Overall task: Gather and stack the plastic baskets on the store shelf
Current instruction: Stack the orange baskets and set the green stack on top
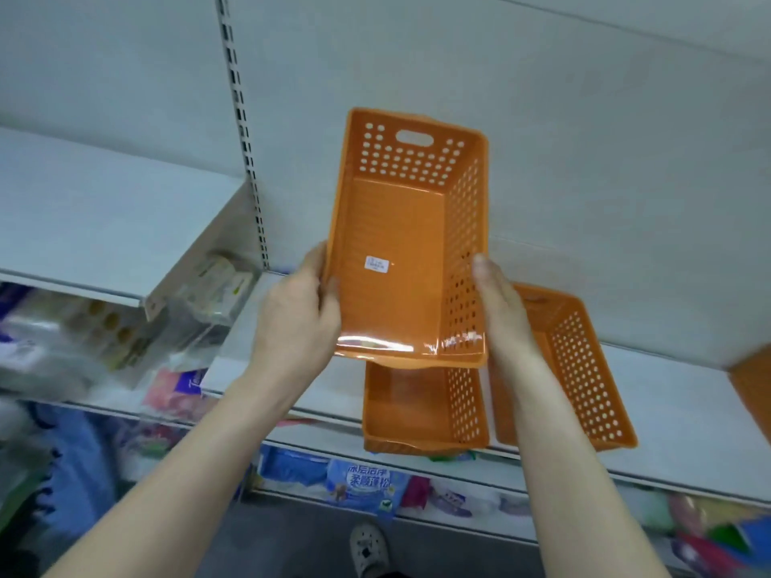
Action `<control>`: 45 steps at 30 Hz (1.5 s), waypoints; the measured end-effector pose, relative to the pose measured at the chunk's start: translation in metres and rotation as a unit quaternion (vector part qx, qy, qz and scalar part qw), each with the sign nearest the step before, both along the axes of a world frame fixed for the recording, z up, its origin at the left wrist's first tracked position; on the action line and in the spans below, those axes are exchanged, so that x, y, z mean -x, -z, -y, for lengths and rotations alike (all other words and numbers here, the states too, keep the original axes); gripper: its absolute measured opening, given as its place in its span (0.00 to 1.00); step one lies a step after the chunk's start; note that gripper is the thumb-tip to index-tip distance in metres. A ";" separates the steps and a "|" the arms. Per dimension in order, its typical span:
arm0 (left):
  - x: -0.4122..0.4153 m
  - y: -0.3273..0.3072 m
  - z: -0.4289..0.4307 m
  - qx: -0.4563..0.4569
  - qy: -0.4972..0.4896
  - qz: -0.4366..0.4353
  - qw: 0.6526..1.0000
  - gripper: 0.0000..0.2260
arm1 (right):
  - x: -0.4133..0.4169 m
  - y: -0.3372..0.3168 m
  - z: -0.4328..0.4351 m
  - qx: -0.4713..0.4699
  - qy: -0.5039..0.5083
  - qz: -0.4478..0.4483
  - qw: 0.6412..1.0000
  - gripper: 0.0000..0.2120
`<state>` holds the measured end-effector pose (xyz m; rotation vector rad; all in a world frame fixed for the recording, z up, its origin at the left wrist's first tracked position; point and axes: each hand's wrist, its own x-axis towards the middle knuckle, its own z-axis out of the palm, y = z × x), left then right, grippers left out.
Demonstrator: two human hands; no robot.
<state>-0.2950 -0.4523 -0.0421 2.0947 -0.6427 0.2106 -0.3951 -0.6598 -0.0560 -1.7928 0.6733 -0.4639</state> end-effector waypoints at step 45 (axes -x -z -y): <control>0.006 0.080 0.085 0.087 0.148 -0.336 0.926 0.14 | 0.073 -0.025 0.095 0.227 0.156 -0.141 0.951 0.14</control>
